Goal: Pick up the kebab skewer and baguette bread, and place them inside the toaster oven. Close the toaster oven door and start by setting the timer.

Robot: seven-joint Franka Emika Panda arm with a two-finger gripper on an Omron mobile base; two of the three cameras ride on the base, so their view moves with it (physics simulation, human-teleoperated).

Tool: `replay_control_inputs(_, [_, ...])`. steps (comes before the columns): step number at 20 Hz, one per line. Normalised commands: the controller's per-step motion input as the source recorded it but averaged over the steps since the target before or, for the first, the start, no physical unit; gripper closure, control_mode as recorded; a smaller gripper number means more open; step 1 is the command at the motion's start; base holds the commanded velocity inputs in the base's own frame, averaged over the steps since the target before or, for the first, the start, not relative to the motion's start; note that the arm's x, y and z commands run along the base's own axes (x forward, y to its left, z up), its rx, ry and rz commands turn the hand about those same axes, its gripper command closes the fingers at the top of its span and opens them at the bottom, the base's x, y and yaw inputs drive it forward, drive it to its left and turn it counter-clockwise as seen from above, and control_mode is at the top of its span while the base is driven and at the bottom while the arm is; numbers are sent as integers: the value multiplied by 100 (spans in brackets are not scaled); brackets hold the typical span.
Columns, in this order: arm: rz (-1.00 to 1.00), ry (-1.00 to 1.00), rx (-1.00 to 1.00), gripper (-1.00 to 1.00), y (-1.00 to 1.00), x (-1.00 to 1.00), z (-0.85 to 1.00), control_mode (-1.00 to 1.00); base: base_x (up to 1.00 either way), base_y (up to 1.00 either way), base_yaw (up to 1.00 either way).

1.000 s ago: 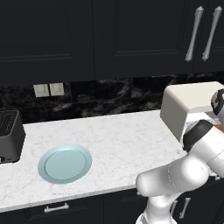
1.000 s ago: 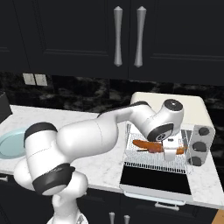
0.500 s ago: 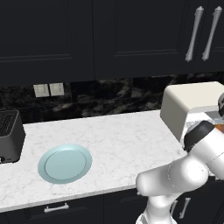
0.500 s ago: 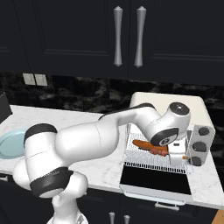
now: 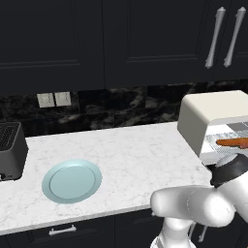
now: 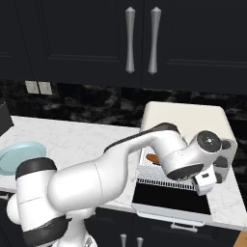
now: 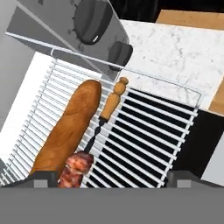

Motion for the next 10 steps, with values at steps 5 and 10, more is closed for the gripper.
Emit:
replay_control_inputs(5, [56,-13,-16,-100,0,-14,0,-100,0,0,0])
replay_control_inputs(10, [57,-14,-25,-100,0,-16,-3,-100,0,0,0])
